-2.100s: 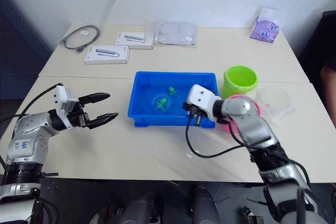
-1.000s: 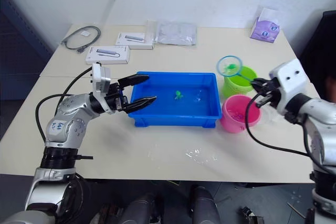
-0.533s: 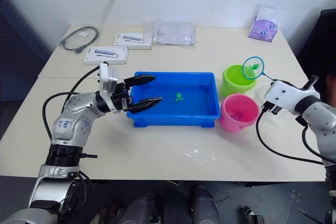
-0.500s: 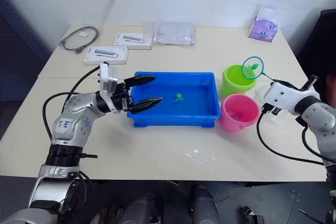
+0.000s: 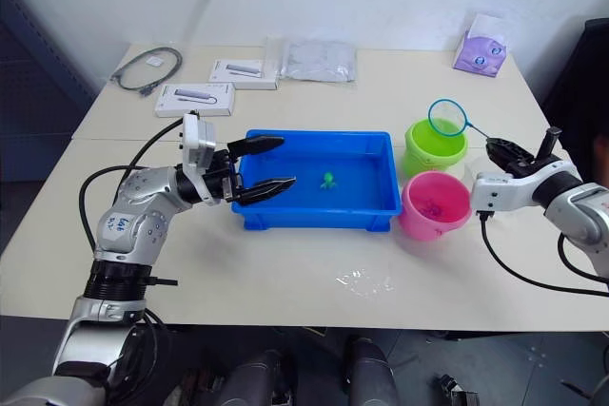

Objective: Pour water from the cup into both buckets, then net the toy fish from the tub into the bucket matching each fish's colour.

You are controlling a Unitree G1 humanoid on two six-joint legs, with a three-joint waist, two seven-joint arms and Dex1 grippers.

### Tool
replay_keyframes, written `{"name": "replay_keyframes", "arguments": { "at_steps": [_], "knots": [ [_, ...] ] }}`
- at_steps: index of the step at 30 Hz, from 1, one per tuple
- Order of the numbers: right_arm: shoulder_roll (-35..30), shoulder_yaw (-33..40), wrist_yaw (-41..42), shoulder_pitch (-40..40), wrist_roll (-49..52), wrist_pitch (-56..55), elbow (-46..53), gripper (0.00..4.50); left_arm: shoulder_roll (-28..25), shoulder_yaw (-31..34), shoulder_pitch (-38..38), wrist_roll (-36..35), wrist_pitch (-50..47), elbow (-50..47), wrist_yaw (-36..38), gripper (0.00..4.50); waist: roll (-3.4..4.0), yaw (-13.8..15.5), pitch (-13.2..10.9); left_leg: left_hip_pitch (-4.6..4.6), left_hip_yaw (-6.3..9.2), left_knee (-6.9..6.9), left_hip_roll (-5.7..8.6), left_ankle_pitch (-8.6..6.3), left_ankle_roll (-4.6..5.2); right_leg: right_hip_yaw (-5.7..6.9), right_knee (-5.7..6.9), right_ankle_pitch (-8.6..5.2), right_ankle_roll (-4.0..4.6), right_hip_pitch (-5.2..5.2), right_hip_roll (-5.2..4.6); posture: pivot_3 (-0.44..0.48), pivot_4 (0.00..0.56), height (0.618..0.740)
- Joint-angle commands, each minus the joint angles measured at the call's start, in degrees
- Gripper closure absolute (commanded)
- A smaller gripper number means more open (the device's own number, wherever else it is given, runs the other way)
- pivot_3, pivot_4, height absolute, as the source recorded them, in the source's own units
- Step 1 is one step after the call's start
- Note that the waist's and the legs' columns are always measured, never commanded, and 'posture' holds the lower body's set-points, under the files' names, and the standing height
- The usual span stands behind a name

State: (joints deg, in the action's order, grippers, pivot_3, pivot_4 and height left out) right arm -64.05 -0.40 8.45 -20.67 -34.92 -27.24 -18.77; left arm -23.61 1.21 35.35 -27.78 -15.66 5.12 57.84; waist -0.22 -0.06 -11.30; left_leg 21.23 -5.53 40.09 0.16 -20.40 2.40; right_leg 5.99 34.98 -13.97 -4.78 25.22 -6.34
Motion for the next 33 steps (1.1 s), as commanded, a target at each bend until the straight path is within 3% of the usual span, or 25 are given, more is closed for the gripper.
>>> {"name": "replay_keyframes", "arguments": {
  "at_steps": [1, 3, 6, 11, 15, 19, 23, 29, 33],
  "knots": [
    [4.38, 7.03, 5.97, -0.92, 16.23, 5.46, 4.93, 4.5, -1.04, 0.94, 0.6, 0.28, 1.26, -0.61, 0.37, 0.01, 0.0, 0.02, 0.0, 0.0, 0.0, 0.0, 0.0, 0.0, 0.0, 0.0, 0.0, 0.0, 0.0, 0.0, 0.01, 0.0, 0.15, 0.74],
    [7.95, 8.18, 15.7, -1.4, 29.88, 13.07, 11.74, 4.5, -2.57, 1.93, -0.08, 0.22, 1.6, 0.25, 1.3, 0.01, 0.0, -0.19, 0.0, -0.06, 0.09, 0.01, -0.06, 0.01, -0.01, 0.03, -0.08, 0.0, 0.0, -0.13, 0.14, 0.0, 0.15, 0.74],
    [9.47, 6.36, 25.34, -2.28, 39.12, 25.06, 22.97, 4.5, -5.48, 3.6, -1.55, 0.18, 2.57, 2.41, 2.96, 0.01, 0.05, -0.32, -0.02, -0.14, 0.05, 0.0, -0.17, 0.01, -0.04, 0.04, -0.03, 0.0, 0.01, -0.13, 0.16, 0.0, 0.15, 0.74],
    [10.11, -0.72, 33.5, -3.84, 41.4, 42.34, 34.48, 4.5, -10.29, 5.88, -4.76, 1.78, 5.49, 7.45, 4.52, 0.01, 0.07, -0.01, -0.01, -0.07, 0.18, 0.04, -0.22, -0.01, -0.04, 0.03, -0.04, -0.02, 0.06, -0.13, 0.04, 0.0, 0.15, 0.74],
    [9.97, -4.63, 34.91, -5.27, 37.46, 46.75, 35.34, 4.5, -11.67, 6.67, -6.4, 2.08, 6.44, 8.59, 4.76, 0.01, 0.06, 1.04, -0.01, 0.03, 0.25, 0.06, 0.01, -0.07, 0.11, 0.06, -0.06, -0.01, 0.06, -0.11, -0.18, 0.0, 0.15, 0.74],
    [9.5, -10.94, 34.3, -9.02, 26.95, 40.01, 29.37, 4.5, -13.93, 7.54, -10.59, 2.13, 7.19, 6.88, 6.33, 0.01, 0.06, 0.72, -0.01, 0.06, 0.11, 0.09, 0.1, -0.12, 0.21, 0.15, -0.14, 0.04, -0.04, -0.07, -0.21, 0.0, 0.15, 0.74],
    [9.98, -12.99, 36.03, -10.87, 23.31, 37.56, 25.81, 4.5, -14.08, 7.92, -11.69, 1.67, 7.17, 5.87, 6.4, 0.01, 0.06, 0.74, -0.01, 0.06, 0.13, 0.07, 0.06, -0.12, 0.2, 0.23, -0.13, 0.04, -0.04, -0.07, -0.19, 0.0, 0.15, 0.74],
    [13.32, -16.12, 41.75, -12.65, 23.13, 39.52, 24.79, 4.5, -13.85, 7.95, -11.89, 1.23, 7.17, 5.36, 7.34, 0.01, 0.06, -0.02, -0.01, 0.04, 0.1, 0.07, 0.05, -0.12, 0.19, 0.24, -0.1, 0.04, -0.04, -0.07, -0.17, 0.0, 0.15, 0.74],
    [17.73, -13.87, 43.67, -12.12, 27.87, 46.14, 26.56, 4.5, -13.76, 8.01, -11.78, 1.25, 7.39, 5.5, 7.96, 0.01, 0.06, -0.22, -0.01, 0.02, 0.09, 0.07, 0.04, -0.11, 0.19, 0.24, -0.07, 0.04, -0.04, -0.07, -0.15, 0.0, 0.15, 0.74]
  ]
}}
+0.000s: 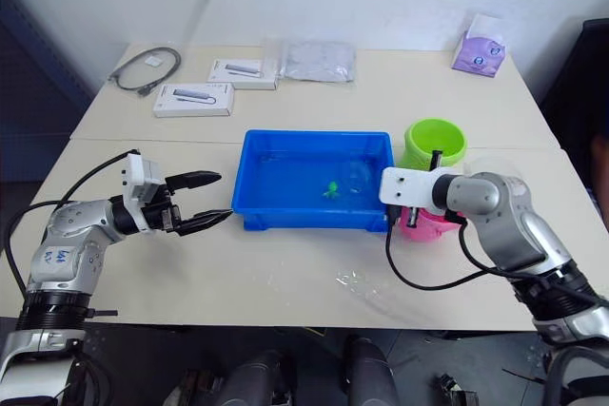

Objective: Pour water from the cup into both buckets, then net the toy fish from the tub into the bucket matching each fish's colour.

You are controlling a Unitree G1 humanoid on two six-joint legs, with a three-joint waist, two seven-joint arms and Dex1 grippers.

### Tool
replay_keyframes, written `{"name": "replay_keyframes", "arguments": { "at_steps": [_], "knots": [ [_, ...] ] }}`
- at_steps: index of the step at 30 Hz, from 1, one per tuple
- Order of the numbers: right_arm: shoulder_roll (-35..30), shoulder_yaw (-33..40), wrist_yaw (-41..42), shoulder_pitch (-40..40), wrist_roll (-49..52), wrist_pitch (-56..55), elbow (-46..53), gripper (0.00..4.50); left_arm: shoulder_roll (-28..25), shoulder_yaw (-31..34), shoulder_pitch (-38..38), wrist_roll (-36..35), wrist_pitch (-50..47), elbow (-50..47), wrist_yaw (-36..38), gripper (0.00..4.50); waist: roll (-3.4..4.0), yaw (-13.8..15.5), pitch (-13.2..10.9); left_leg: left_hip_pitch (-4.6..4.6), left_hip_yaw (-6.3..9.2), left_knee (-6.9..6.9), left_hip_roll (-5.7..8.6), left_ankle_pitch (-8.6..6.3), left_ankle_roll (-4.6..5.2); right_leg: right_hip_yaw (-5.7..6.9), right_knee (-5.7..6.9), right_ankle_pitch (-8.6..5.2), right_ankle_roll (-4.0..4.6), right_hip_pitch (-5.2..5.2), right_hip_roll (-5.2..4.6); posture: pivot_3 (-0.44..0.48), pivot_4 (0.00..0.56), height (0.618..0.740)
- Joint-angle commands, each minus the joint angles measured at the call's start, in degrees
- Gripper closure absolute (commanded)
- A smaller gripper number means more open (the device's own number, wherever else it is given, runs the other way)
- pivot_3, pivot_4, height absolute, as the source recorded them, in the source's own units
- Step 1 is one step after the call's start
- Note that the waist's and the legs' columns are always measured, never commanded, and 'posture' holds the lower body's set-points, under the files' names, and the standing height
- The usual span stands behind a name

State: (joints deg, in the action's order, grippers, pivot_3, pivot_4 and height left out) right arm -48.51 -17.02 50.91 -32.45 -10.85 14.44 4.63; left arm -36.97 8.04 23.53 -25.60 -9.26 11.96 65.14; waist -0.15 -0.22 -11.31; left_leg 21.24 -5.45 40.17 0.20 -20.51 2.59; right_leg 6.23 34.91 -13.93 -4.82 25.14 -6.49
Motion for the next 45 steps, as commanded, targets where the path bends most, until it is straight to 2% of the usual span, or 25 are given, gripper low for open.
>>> {"name": "replay_keyframes", "arguments": {
  "at_steps": [1, 5, 13, 19, 24, 29, 31, 36, 40, 43, 45],
  "knots": [
    [3.26, 3.56, 1.35, -0.29, 5.09, 6.24, 3.66, 4.5, -0.39, 1.21, 0.06, -0.92, 1.03, -1.28, 0.77, 0.01, 0.0, -0.09, 0.0, -0.02, -0.02, 0.0, -0.01, 0.0, 0.0, -0.02, 0.02, 0.0, 0.0, 0.0, 0.0, 0.0, 0.15, 0.74],
    [7.02, 8.22, 0.46, 0.15, 10.63, 15.22, 6.25, 4.5, -0.37, 1.28, 0.14, -0.78, 1.39, -0.95, 1.16, 0.01, 0.0, 0.04, 0.0, 0.0, 0.0, 0.0, -0.03, 0.0, -0.01, -0.01, 0.04, 0.0, 0.0, 0.02, 0.0, 0.0, 0.15, 0.74],
    [5.73, 20.1, 0.32, 3.62, 20.28, 23.44, 12.19, 4.5, 1.18, 1.8, 1.21, -3.06, 0.46, -2.89, 1.04, 0.01, 0.0, 0.31, 0.0, 0.04, 0.05, -0.01, 0.03, 0.0, -0.01, 0.01, -0.01, 0.0, 0.0, 0.01, -0.05, 0.0, 0.15, 0.74],
    [4.01, 29.61, -0.52, 5.8, 26.44, 24.61, 14.5, 4.5, 3.82, 1.22, 4.54, -5.65, -3.6, -5.89, -1.32, 0.01, 0.0, 0.27, 0.0, 0.01, 0.04, 0.0, 0.02, 0.0, -0.01, -0.01, 0.04, 0.0, 0.0, 0.01, -0.03, 0.0, 0.15, 0.74],
    [0.92, 34.26, -3.09, 5.78, 25.48, 20.68, 9.51, 4.5, 6.02, -0.55, 7.73, -5.87, -6.9, -6.99, -2.63, 0.01, -0.01, 0.34, 0.01, -0.01, 0.01, -0.01, 0.05, 0.0, 0.0, -0.02, 0.03, 0.0, -0.01, -0.01, 0.0, 0.0, 0.15, 0.74],
    [-4.83, 32.01, -7.82, 7.59, 15.12, 4.62, -1.19, 4.5, 9.33, -3.4, 10.65, -4.54, -7.93, -6.78, -4.15, 0.01, -0.01, 0.33, 0.0, -0.03, -0.06, -0.02, 0.05, 0.0, 0.0, -0.06, 0.05, 0.01, -0.01, 0.0, 0.06, 0.0, 0.15, 0.74],
    [-7.57, 29.0, -11.68, 9.15, 8.13, -5.76, -6.06, 4.5, 10.21, -4.2, 11.45, -4.1, -7.76, -6.22, -4.35, 0.01, -0.01, 0.3, 0.01, -0.03, -0.09, -0.03, 0.07, 0.01, 0.0, -0.07, 0.03, 0.01, -0.01, 0.0, 0.13, 0.0, 0.15, 0.74],
    [-15.46, 20.05, -30.45, 10.76, -14.08, -29.99, -18.18, 4.5, 11.95, -5.36, 12.68, -3.37, -7.29, -5.63, -4.98, 0.01, -0.01, 0.06, 0.0, -0.05, -0.16, -0.05, 0.06, 0.03, -0.03, -0.15, 0.06, 0.01, -0.02, 0.03, 0.1, 0.0, 0.15, 0.74],
    [-18.36, 16.17, -42.34, 10.52, -24.08, -39.41, -23.5, 4.5, 12.59, -5.95, 13.04, -3.28, -7.53, -6.45, -5.41, 0.01, 0.0, -0.15, 0.0, -0.08, -0.22, -0.09, -0.03, 0.08, -0.16, -0.25, 0.07, 0.0, -0.01, 0.08, 0.06, 0.0, 0.15, 0.74],
    [-19.41, 14.38, -48.63, 9.44, -29.05, -44.47, -24.72, 4.5, 12.79, -6.27, 13.4, -3.36, -7.6, -6.79, -5.54, 0.01, 0.0, -0.09, 0.0, -0.09, -0.19, -0.1, -0.1, 0.13, -0.24, -0.27, 0.07, -0.01, 0.02, 0.08, 0.13, 0.0, 0.15, 0.74],
    [-19.56, 13.44, -49.58, 8.75, -30.46, -45.66, -26.23, 4.5, 12.98, -6.35, 13.58, -3.46, -7.44, -6.73, -5.53, 0.01, 0.01, -0.09, 0.0, -0.08, -0.19, -0.1, -0.1, 0.15, -0.27, -0.29, 0.09, -0.02, 0.03, 0.08, 0.14, 0.0, 0.15, 0.74]
  ]
}}
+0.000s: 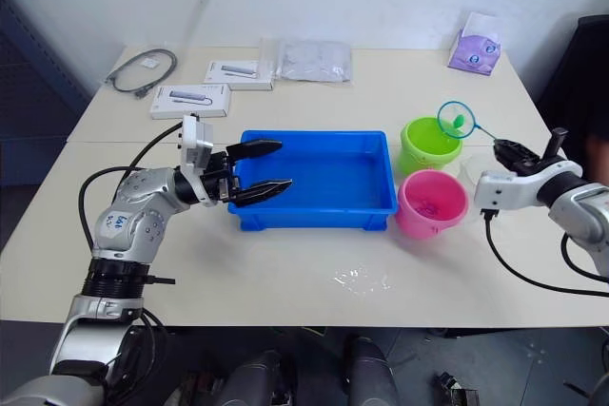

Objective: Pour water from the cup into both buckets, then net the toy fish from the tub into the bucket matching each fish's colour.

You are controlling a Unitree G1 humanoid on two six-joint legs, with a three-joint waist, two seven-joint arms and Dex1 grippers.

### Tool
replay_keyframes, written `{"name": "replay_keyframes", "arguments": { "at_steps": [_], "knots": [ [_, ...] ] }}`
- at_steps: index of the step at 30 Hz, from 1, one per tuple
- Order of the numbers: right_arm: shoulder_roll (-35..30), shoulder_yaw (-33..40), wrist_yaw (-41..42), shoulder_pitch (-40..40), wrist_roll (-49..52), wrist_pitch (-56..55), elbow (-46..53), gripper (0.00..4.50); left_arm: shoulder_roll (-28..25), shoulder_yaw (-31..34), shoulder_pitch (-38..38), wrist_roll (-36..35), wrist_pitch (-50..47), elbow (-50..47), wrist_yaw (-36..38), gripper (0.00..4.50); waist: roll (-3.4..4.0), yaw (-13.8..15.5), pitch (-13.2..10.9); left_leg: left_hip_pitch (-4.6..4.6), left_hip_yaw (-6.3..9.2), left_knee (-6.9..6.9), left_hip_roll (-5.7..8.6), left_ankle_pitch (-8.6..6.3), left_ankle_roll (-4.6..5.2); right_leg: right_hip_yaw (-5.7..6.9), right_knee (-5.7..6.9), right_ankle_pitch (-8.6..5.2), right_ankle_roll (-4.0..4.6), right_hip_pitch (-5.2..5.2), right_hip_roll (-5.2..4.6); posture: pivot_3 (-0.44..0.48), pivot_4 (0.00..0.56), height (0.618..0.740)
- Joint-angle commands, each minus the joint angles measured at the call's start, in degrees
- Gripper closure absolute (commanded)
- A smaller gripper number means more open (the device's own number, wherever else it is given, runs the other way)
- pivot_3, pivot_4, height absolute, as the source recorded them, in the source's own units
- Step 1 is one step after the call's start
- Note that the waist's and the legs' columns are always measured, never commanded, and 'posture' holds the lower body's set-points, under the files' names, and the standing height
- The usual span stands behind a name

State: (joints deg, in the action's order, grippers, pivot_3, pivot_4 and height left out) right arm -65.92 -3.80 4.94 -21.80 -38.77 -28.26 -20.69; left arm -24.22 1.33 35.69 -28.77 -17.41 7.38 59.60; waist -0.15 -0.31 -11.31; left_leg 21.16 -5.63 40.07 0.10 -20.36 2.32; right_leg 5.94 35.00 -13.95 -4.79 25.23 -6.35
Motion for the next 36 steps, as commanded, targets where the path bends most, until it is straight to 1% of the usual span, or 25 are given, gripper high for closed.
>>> {"name": "replay_keyframes", "arguments": {
  "at_steps": [1, 4, 5, 11, 12, 14, 17, 20, 21, 22, 23, 24, 26, 28, 29, 30, 31, 32, 34, 36],
  "knots": [
    [-2.07, -0.18, -3.26, -2.06, -2.71, -2.99, -1.75, 4.5, 0.29, 0.33, 1.48, -0.31, 0.81, -2.07, 0.08, 0.01, 0.0, 0.08, 0.0, 0.0, 0.01, 0.0, 0.0, 0.0, -0.01, -0.01, 0.0, 0.0, 0.0, 0.0, 0.01, 0.0, 0.15, 0.74],
    [-2.59, -1.83, -5.75, -2.56, -6.58, -4.48, -2.74, 4.5, 0.66, 0.26, 1.77, -0.38, 1.06, -1.8, 0.33, 0.01, 0.0, 0.11, 0.0, 0.02, 0.01, 0.01, 0.01, 0.01, 0.0, 0.0, -0.01, 0.0, 0.0, -0.01, 0.02, 0.0, 0.15, 0.74],
    [-2.57, -1.54, -7.77, -2.71, -7.03, -5.33, -2.98, 4.5, 0.81, 0.24, 1.86, -0.41, 1.19, -1.76, 0.42, 0.01, 0.0, 0.17, 0.0, 0.02, 0.03, 0.01, 0.01, 0.01, 0.0, -0.01, -0.03, 0.0, 0.0, -0.01, 0.02, 0.0, 0.15, 0.74],
    [-2.94, -2.04, -10.93, -5.31, -9.04, -5.26, -7.03, 4.5, 1.42, 0.01, 2.57, -0.22, 1.8, -1.4, 0.59, 0.01, 0.0, 0.17, 0.0, 0.04, 0.1, 0.01, 0.02, 0.01, 0.01, -0.02, -0.06, 0.0, 0.0, -0.07, 0.04, 0.0, 0.15, 0.74],
    [-3.21, -2.66, -12.75, -6.3, -11.24, -4.49, -7.41, 4.5, 1.4, 0.0, 2.68, -0.19, 1.87, -1.21, 0.71, 0.01, 0.0, 0.16, 0.0, 0.04, 0.1, 0.01, 0.02, 0.01, 0.01, -0.02, -0.06, 0.0, 0.0, -0.07, 0.05, 0.0, 0.15, 0.74],
    [-2.69, -4.93, -14.17, -7.7, -13.17, -7.0, -9.06, 4.5, 1.5, -0.29, 2.67, -0.3, 1.65, -1.23, 1.02, 0.01, 0.0, 0.09, 0.0, 0.04, 0.1, 0.0, 0.01, 0.01, 0.0, -0.02, -0.05, 0.0, 0.0, -0.07, 0.04, 0.0, 0.15, 0.74],
    [-2.18, -4.98, -15.81, -9.86, -12.3, -7.05, -13.0, 4.5, 1.52, -0.64, 2.66, 0.02, 1.84, -1.32, 1.25, 0.01, 0.0, 0.05, 0.0, 0.02, 0.1, 0.0, -0.01, 0.02, -0.02, -0.02, -0.05, 0.0, 0.01, -0.07, 0.08, 0.0, 0.15, 0.74],
    [-1.08, -2.58, -12.42, -8.47, -4.52, -8.25, -12.85, 4.5, 1.42, -0.34, 2.23, 0.22, 1.88, -1.82, 0.41, 0.01, 0.0, 0.07, 0.0, 0.04, 0.1, 0.0, -0.01, 0.03, -0.02, -0.03, -0.06, -0.01, 0.01, -0.07, 0.11, 0.0, 0.15, 0.74],
    [0.54, -0.13, -8.22, -6.45, 3.99, -8.77, -11.01, 4.5, 0.8, -0.23, 1.8, 0.29, 1.76, -2.2, 0.62, 0.01, 0.0, 0.11, 0.0, 0.04, 0.1, 0.0, -0.01, 0.02, -0.02, -0.03, -0.06, -0.01, 0.01, -0.07, 0.11, 0.0, 0.15, 0.74],
    [1.73, 1.68, -5.08, -4.99, 10.06, -8.93, -9.55, 4.5, 0.31, -0.13, 1.51, 0.32, 1.68, -2.44, 0.8, 0.01, 0.0, 0.13, 0.0, 0.04, 0.14, -0.01, -0.01, 0.03, -0.01, -0.02, -0.1, 0.0, 0.01, -0.11, 0.13, 0.0, 0.15, 0.74],
    [3.0, 3.56, 0.36, -2.31, 19.76, -8.46, -5.15, 4.5, -0.78, 0.77, 0.73, -0.14, 1.58, -2.89, 1.28, 0.01, 0.0, 0.13, 0.0, 0.01, 0.26, 0.01, -0.04, 0.03, -0.01, -0.01, -0.18, 0.0, 0.01, -0.26, 0.15, 0.0, 0.15, 0.74],
    [3.93, 5.01, 4.49, -0.35, 26.37, -7.76, -1.64, 4.5, -1.6, 1.46, 0.2, -0.55, 1.54, -3.12, 1.67, 0.01, 0.01, 0.16, 0.0, -0.04, 0.31, 0.0, -0.08, 0.03, -0.02, 0.02, -0.26, 0.0, 0.01, -0.35, 0.22, 0.0, 0.15, 0.74],
    [6.36, 6.58, 15.36, 5.08, 49.07, 1.72, 14.95, 4.5, -4.42, 5.24, -0.92, -4.08, -0.12, -4.33, 3.27, 0.01, 0.02, 0.02, -0.01, -0.12, 0.4, 0.0, -0.14, 0.02, -0.02, 0.0, -0.37, 0.0, 0.01, -0.52, 0.36, 0.0, 0.15, 0.74],
    [7.06, 7.6, 22.22, 9.02, 63.72, 10.74, 28.01, 4.5, -7.71, 7.91, -1.88, -7.13, -2.0, -5.93, 5.7, 0.01, 0.06, -0.14, -0.04, -0.12, 0.37, 0.05, -0.39, -0.04, -0.12, -0.08, -0.38, 0.03, 0.06, -0.5, 0.38, 0.0, 0.15, 0.74],
    [6.83, 7.98, 24.8, 10.9, 68.26, 14.6, 32.5, 4.5, -9.32, 8.71, -2.4, -8.09, -2.71, -6.81, 7.05, 0.01, 0.09, 0.0, -0.05, -0.11, 0.4, 0.09, -0.44, -0.04, -0.12, -0.04, -0.37, 0.06, 0.12, -0.49, 0.38, 0.0, 0.15, 0.74],
    [6.64, 7.98, 26.79, 12.68, 69.97, 16.44, 36.16, 4.5, -11.36, 9.34, -3.16, -8.85, -3.42, -7.9, 8.72, 0.01, 0.09, 0.16, -0.05, -0.12, 0.41, 0.1, -0.47, -0.04, -0.13, -0.02, -0.36, 0.07, 0.14, -0.48, 0.37, 0.0, 0.15, 0.74],
    [6.33, 7.23, 29.41, 15.17, 74.04, 19.98, 40.44, 4.5, -13.82, 9.86, -4.28, -9.6, -4.36, -9.23, 10.86, 0.01, 0.09, 0.26, -0.05, -0.17, 0.44, 0.11, -0.53, -0.06, -0.16, 0.01, -0.38, 0.06, 0.18, -0.56, 0.39, 0.0, 0.15, 0.74],
    [6.12, 5.99, 32.31, 17.4, 75.18, 21.33, 43.58, 4.5, -16.02, 10.14, -5.48, -9.94, -4.75, -10.34, 12.77, 0.01, 0.08, 0.38, -0.05, -0.19, 0.47, 0.12, -0.55, -0.09, -0.16, 0.03, -0.41, 0.05, 0.21, -0.61, 0.39, 0.0, 0.15, 0.74],
    [6.14, 2.38, 37.13, 20.78, 73.57, 23.16, 47.27, 4.5, -20.37, 10.27, -9.0, -10.88, -6.03, -13.17, 16.92, 0.01, 0.06, 0.67, -0.04, -0.22, 0.52, 0.11, -0.54, -0.16, -0.13, 0.06, -0.49, 0.04, 0.24, -0.68, 0.37, 0.0, 0.15, 0.74],
    [8.21, -1.9, 39.59, 21.66, 66.98, 22.52, 46.38, 4.5, -25.0, 9.62, -14.39, -9.53, -4.59, -15.36, 22.26, 0.01, 0.05, 0.65, -0.03, -0.21, 0.5, 0.11, -0.52, -0.25, -0.05, 0.07, -0.58, 0.04, 0.24, -0.69, 0.33, 0.0, 0.15, 0.74]
  ]
}}
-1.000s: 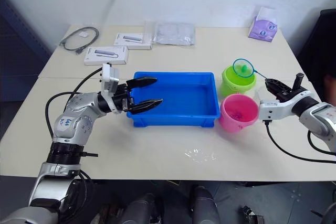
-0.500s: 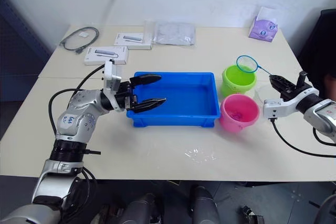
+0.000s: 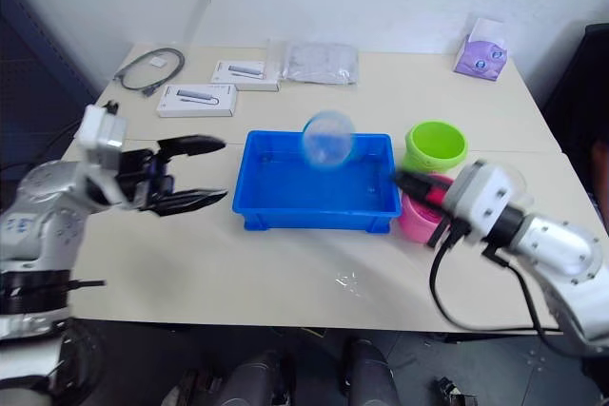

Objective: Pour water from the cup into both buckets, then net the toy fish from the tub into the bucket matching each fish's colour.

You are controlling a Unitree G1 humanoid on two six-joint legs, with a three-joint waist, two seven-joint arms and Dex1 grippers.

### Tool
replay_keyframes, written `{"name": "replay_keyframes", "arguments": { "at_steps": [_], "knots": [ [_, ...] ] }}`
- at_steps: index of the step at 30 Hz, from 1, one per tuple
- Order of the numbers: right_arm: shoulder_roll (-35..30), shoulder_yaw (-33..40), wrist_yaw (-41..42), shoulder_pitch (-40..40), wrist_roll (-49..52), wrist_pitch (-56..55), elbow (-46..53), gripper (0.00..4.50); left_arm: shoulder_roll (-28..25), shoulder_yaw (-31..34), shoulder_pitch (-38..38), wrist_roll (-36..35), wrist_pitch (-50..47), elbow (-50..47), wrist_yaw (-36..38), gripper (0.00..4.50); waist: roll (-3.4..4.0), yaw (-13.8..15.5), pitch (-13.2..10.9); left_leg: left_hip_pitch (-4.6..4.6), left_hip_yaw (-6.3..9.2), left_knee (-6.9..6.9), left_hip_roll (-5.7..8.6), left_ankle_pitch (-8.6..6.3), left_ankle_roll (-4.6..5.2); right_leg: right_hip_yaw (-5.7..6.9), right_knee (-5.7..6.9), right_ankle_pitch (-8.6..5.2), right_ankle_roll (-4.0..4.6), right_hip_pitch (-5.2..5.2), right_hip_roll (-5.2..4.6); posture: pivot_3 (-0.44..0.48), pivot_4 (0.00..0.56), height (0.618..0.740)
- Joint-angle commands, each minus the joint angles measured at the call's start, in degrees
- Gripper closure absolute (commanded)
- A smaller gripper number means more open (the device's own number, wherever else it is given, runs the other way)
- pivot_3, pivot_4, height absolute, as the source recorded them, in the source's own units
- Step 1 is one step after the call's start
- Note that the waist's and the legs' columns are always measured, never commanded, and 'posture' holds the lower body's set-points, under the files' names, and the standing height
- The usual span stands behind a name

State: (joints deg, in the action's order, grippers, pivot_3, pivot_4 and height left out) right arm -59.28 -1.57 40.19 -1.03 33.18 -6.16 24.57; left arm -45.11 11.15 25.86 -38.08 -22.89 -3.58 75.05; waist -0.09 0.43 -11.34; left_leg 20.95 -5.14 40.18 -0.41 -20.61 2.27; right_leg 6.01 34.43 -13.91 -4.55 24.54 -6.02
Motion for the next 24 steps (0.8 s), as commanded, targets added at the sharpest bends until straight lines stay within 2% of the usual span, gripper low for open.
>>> {"name": "replay_keyframes", "arguments": {
  "at_steps": [1, 3, 7, 10, 13, 17, 22, 23, 24],
  "knots": [
    [2.84, -5.88, 5.26, 0.93, -5.84, 1.45, 0.52, 4.5, -5.96, -0.63, -6.86, 0.89, 2.13, -4.77, 9.04, 0.01, -0.02, -0.31, 0.0, 0.02, -0.08, 0.01, 0.02, -0.03, 0.04, -0.01, -0.03, 0.0, 0.0, 0.03, -0.02, 0.0, 0.15, 0.74],
    [5.86, -8.46, 6.72, 0.61, -7.91, 2.18, -1.45, 4.5, -7.8, -1.12, -9.94, 2.81, 5.0, -4.44, 11.29, 0.01, -0.01, -0.4, 0.0, 0.01, -0.12, 0.01, 0.16, -0.04, 0.09, -0.03, -0.01, 0.0, 0.0, 0.05, -0.16, 0.0, 0.15, 0.74],
    [14.2, -17.33, 8.93, -3.24, -22.6, -6.2, -16.48, 4.5, -7.74, -2.42, -16.92, 6.67, 9.96, -1.51, 12.48, 0.01, -0.08, -0.6, 0.05, -0.07, -0.16, 0.01, 0.21, -0.04, 0.1, -0.03, -0.05, -0.03, 0.05, 0.08, -0.23, 0.0, 0.15, 0.74],
    [17.85, -18.87, 11.45, -5.73, -25.38, -9.88, -25.35, 4.5, -6.59, -2.64, -18.12, 7.41, 10.77, -0.98, 10.02, 0.01, -0.07, -0.51, 0.04, -0.02, -0.16, -0.01, 0.2, -0.03, 0.09, -0.03, 0.11, -0.06, 0.11, 0.19, -0.23, 0.0, 0.15, 0.74],
    [19.9, -17.92, 13.51, -6.94, -24.81, -10.86, -29.49, 4.5, -5.86, -3.09, -17.8, 7.6, 10.6, -1.22, 8.69, 0.01, -0.07, -0.64, 0.04, 0.06, -0.17, 0.01, 0.2, -0.03, 0.09, -0.04, 0.31, -0.07, 0.11, 0.31, -0.25, 0.0, 0.15, 0.74],
    [19.75, -15.09, 14.87, -7.0, -23.33, -11.23, -28.96, 2.81, -3.82, -4.03, -17.89, 8.7, 10.65, -1.35, 5.8, 0.0, -0.06, -0.6, 0.03, 0.02, -0.15, 0.0, 0.19, -0.02, 0.08, -0.03, 0.33, -0.07, 0.11, 0.26, -0.25, 0.0, 0.15, 0.74],
    [12.36, -6.28, 19.31, 0.26, -14.11, -6.7, -15.47, 0.23, -2.96, -1.25, -19.25, 10.77, 11.34, 1.2, 0.24, 0.0, -0.01, -0.48, 0.01, 0.06, -0.15, 0.0, 0.21, -0.02, 0.08, -0.02, 0.32, -0.06, 0.11, 0.29, -0.29, 0.0, 0.15, 0.74],
    [10.41, -3.29, 19.97, 3.02, -12.23, -6.21, -12.57, 0.04, -3.04, -0.26, -19.8, 11.26, 12.05, 1.61, -0.89, 0.0, -0.01, -0.41, 0.01, 0.06, -0.14, 0.0, 0.21, -0.02, 0.08, -0.03, 0.32, -0.06, 0.11, 0.29, -0.3, 0.0, 0.15, 0.74],
    [8.28, 0.55, 20.92, 6.46, -9.54, -4.98, -9.45, 0.04, -3.1, 1.02, -20.32, 12.05, 13.22, 2.01, -2.36, 0.0, -0.01, -0.28, 0.01, 0.04, -0.11, -0.02, 0.2, -0.03, 0.08, -0.02, 0.31, -0.06, 0.11, 0.28, -0.3, 0.0, 0.15, 0.74]
  ]
}}
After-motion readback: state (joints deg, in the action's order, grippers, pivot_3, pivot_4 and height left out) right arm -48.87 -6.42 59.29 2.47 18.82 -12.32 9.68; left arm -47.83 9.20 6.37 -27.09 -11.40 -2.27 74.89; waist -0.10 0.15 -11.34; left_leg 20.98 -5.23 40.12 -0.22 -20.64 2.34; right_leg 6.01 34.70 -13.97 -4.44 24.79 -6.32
